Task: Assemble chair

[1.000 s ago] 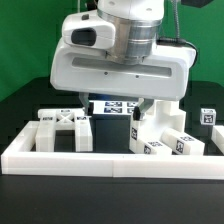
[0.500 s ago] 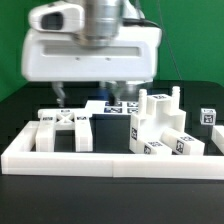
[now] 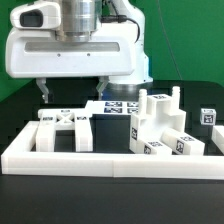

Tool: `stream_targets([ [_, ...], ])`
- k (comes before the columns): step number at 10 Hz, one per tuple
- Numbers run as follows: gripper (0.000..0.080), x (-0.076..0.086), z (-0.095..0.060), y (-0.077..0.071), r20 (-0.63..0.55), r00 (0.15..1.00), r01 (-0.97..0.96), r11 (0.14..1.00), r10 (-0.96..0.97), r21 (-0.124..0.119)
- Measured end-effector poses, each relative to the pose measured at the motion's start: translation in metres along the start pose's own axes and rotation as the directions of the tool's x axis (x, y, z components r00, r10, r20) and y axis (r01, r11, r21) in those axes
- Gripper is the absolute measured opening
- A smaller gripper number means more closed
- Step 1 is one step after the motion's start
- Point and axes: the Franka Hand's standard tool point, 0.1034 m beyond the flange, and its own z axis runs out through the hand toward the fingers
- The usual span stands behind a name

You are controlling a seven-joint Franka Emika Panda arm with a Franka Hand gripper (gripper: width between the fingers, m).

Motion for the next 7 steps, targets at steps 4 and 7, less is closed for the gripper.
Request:
stream_targets([
  [4,0.0649,-0.027,0.026,-0.004,-0.045,0.998,-0.032,0.999,0.031,-0.005],
  [7,0.0649,-0.029,0.039,-0.008,-0.026,0.999,-0.033,0.999,0.033,-0.003],
])
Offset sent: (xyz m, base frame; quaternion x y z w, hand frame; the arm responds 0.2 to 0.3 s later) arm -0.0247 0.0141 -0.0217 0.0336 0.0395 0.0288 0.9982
